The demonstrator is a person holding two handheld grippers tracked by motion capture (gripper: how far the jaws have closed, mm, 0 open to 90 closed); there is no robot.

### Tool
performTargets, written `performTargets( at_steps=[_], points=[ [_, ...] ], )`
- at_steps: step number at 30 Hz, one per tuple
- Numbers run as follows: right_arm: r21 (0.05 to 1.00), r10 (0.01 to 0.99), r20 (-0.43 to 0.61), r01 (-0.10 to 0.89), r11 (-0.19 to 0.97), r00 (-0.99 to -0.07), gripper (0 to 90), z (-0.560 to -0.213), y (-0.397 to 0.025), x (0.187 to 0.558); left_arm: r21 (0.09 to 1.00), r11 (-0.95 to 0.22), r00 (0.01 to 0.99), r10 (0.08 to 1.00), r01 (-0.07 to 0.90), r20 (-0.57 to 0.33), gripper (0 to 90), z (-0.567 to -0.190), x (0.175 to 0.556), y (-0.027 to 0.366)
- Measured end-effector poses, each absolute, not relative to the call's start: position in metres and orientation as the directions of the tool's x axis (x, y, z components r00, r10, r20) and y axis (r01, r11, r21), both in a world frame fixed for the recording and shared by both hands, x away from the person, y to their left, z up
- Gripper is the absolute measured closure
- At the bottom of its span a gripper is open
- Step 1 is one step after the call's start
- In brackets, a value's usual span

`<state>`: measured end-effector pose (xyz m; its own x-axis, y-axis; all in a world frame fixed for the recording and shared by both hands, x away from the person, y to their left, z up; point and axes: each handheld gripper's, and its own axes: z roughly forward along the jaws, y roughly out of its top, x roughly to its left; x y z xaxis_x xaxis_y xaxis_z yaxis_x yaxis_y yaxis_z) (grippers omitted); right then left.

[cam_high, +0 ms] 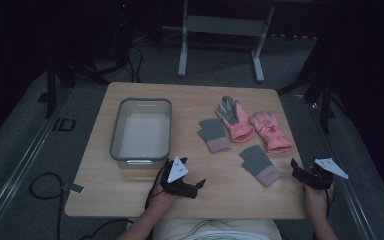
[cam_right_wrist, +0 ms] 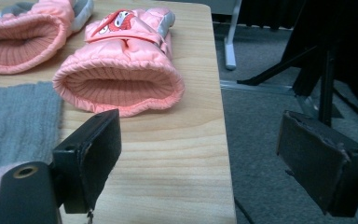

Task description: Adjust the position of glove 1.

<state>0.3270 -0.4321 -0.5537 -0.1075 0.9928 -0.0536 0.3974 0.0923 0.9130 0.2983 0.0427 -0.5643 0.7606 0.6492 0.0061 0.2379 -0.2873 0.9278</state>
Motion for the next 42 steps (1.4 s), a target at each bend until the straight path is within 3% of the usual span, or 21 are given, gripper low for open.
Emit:
performTargets(
  at_steps=[14,17,19,22,24,27,42],
  points=[
    [0.9,0.991,-0.078,0.42,0.115,-0.104,13.5,-0.554,-0.429,0.328,0.928,-0.288,0.763,0.646,0.237,0.006,1.0,-0.564,0.297,0.042],
    [0.884,0.994,-0.017,0.462,0.067,-0.112,13.3,-0.552,-0.429,0.328,0.928,-0.289,0.763,0.647,0.237,0.007,1.0,-0.564,0.297,0.042],
    [0.876,0.99,-0.07,0.467,0.12,-0.122,13.1,-0.552,-0.425,0.327,0.927,-0.29,0.763,0.646,0.236,0.008,1.0,-0.564,0.297,0.042],
    [0.877,0.991,-0.025,0.473,0.087,-0.135,13.2,-0.551,-0.424,0.328,0.927,-0.289,0.763,0.646,0.237,0.006,1.0,-0.564,0.297,0.042],
    [0.878,0.988,-0.054,0.464,0.115,-0.142,13.1,-0.544,-0.421,0.328,0.927,-0.289,0.763,0.646,0.237,0.006,1.0,-0.564,0.297,0.042],
    [0.893,0.987,-0.001,0.444,0.073,-0.161,13.2,-0.53,-0.419,0.328,0.928,-0.29,0.764,0.645,0.236,0.007,1.0,-0.564,0.297,0.042],
    [0.926,0.982,0.01,0.372,0.062,-0.19,13.3,-0.464,-0.411,0.344,0.927,-0.288,0.766,0.642,0.238,0.003,1.0,-0.564,0.297,0.043]
  ],
)
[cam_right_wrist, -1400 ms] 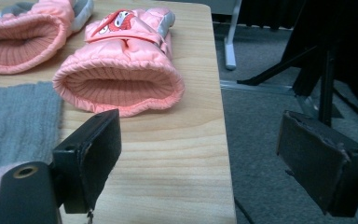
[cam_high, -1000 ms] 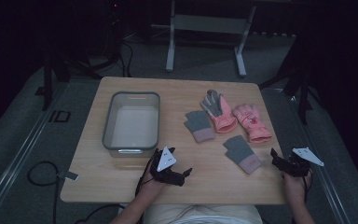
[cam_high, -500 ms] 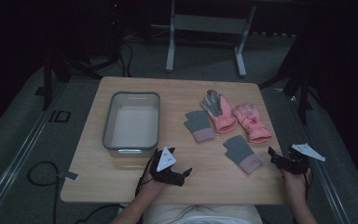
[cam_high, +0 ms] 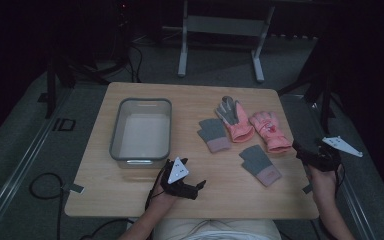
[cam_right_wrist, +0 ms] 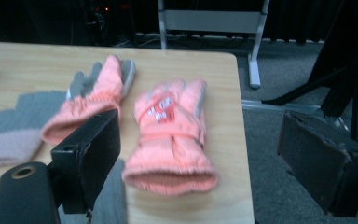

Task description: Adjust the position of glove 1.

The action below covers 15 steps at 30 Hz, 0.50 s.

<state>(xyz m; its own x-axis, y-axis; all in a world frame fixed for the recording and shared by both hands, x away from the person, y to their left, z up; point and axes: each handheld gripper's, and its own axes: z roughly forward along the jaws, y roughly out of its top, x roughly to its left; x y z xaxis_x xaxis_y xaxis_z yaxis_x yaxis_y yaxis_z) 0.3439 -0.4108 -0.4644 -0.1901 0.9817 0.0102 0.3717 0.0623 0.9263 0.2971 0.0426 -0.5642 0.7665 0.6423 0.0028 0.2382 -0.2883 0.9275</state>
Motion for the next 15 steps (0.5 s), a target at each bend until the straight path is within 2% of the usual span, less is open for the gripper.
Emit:
performTargets(
  at_steps=[15],
  points=[
    [0.934,0.972,-0.034,0.338,0.114,-0.233,14.1,-0.416,-0.388,0.369,0.928,-0.289,0.77,0.638,0.236,0.003,1.0,-0.564,0.297,0.043]
  ],
)
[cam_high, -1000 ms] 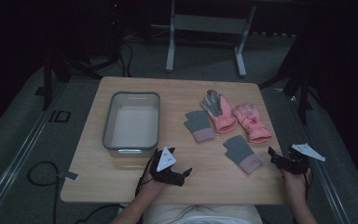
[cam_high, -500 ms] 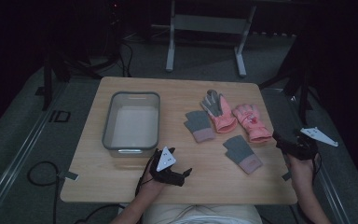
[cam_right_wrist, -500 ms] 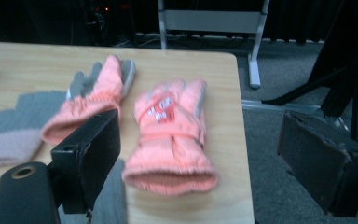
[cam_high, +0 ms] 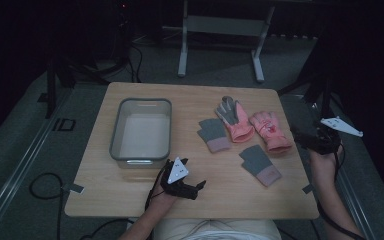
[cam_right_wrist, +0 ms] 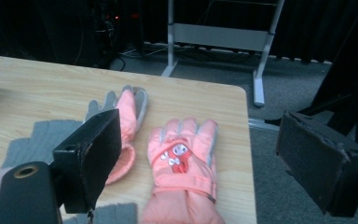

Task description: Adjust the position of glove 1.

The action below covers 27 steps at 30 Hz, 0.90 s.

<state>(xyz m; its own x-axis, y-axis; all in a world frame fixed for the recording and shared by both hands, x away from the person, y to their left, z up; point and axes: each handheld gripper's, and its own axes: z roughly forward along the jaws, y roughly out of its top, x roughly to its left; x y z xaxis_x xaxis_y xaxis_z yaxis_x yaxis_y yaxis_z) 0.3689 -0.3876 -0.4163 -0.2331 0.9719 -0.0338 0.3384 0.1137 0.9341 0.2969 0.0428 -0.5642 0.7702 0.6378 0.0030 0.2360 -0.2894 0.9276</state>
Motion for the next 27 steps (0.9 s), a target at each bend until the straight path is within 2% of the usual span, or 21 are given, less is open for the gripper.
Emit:
performTargets(
  at_steps=[2,6,20,23,27],
  points=[
    [0.928,0.968,-0.023,0.356,0.114,-0.25,14.0,-0.413,-0.383,0.373,0.928,-0.29,0.77,0.638,0.235,0.004,1.0,-0.564,0.297,0.043],
    [0.916,0.957,-0.071,0.361,0.174,-0.282,14.3,-0.41,-0.368,0.383,0.927,-0.29,0.771,0.637,0.236,0.003,1.0,-0.564,0.297,0.043],
    [0.902,0.889,-0.015,0.378,0.209,-0.457,11.2,-0.413,-0.318,0.418,0.926,-0.29,0.772,0.636,0.241,-0.002,1.0,-0.564,0.297,0.043],
    [0.898,0.868,-0.051,0.357,0.256,-0.494,11.2,-0.42,-0.304,0.421,0.926,-0.292,0.773,0.635,0.239,0.001,1.0,-0.564,0.296,0.043],
    [0.882,0.84,-0.037,0.377,0.282,-0.542,15.7,-0.429,-0.287,0.429,0.926,-0.293,0.773,0.634,0.239,0.001,1.0,-0.564,0.296,0.043]
  ],
)
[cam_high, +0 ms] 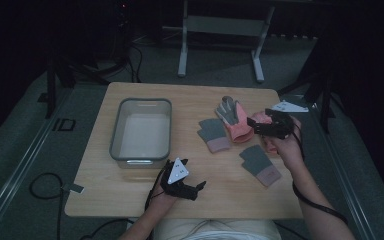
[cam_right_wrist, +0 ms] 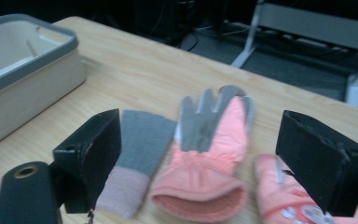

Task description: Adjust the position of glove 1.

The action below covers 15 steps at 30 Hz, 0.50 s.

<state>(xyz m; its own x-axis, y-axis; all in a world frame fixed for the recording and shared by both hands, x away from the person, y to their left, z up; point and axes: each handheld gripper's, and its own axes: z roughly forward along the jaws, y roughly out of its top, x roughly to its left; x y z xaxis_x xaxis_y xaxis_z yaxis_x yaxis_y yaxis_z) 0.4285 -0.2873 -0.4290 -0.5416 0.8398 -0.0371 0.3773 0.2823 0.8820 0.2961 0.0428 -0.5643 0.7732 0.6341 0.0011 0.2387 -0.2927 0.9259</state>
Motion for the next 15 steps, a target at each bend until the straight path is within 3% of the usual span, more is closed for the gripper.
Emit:
performTargets(
  at_steps=[1,6,9,11,15],
  points=[
    [0.882,0.84,-0.037,0.377,0.282,-0.542,15.7,-0.429,-0.287,0.429,0.926,-0.293,0.773,0.634,0.239,0.001,1.0,-0.564,0.296,0.043],
    [0.862,0.787,-0.013,0.392,0.322,-0.617,33.1,-0.442,-0.263,0.443,0.926,-0.295,0.774,0.633,0.237,0.003,1.0,-0.564,0.296,0.043],
    [0.857,0.772,-0.024,0.384,0.343,-0.635,35.6,-0.447,-0.254,0.447,0.926,-0.295,0.775,0.632,0.237,0.003,1.0,-0.564,0.296,0.043],
    [0.841,0.747,-0.034,0.384,0.381,-0.664,45.2,-0.454,-0.242,0.454,0.927,-0.293,0.775,0.632,0.235,0.004,1.0,-0.564,0.296,0.043],
    [0.81,0.704,-0.028,0.397,0.433,-0.71,50.5,-0.464,-0.228,0.464,0.926,-0.3,0.776,0.631,0.227,0.014,1.0,-0.564,0.295,0.042]
  ],
)
